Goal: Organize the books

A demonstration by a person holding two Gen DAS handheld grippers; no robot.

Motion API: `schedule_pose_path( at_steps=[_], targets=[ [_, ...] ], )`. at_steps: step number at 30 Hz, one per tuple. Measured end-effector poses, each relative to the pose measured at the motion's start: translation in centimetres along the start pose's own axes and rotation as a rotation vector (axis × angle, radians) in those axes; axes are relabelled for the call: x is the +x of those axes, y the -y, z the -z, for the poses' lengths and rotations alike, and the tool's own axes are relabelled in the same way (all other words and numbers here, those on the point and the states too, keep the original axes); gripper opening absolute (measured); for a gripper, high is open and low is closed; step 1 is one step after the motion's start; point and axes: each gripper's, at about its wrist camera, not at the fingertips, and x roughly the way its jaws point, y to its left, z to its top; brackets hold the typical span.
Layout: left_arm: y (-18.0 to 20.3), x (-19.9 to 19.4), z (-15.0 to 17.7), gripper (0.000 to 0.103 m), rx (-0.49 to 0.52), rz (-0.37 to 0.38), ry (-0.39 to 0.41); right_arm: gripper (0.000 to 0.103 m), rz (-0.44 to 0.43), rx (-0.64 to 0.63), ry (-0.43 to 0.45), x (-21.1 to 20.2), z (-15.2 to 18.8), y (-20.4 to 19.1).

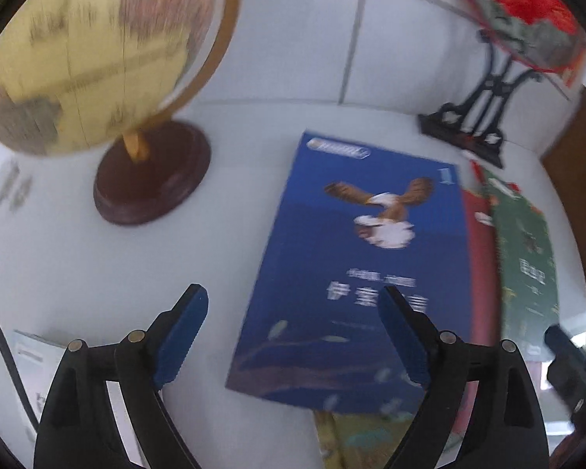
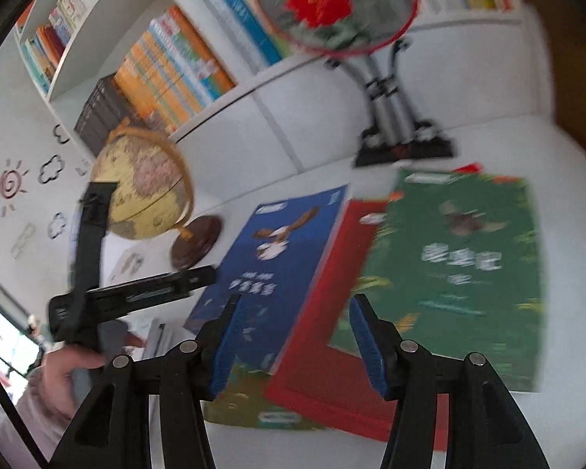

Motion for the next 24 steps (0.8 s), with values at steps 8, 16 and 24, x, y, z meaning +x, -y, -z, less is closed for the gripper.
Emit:
schedule_pose_path(
  at_steps=[8,16,24],
  targets=[
    [-1.2,2.5,0.8,0.073,-0.053,0.099,-0.053,0.054,-0.065,0.062,-0.088,6.3,1.6,-0.3],
    [-2.0,0.9,2.1,0.049,-0.107,0.169,-0.083,0.056,-0.153,0.179,-0.101,6.2,1.8,1.1],
    [-1.9,-1.7,7.2,0.049,-0.117,0.184,-0.154,0.05,-0.119,0.15,-0.164,4.0,3.4,1.0]
  ],
)
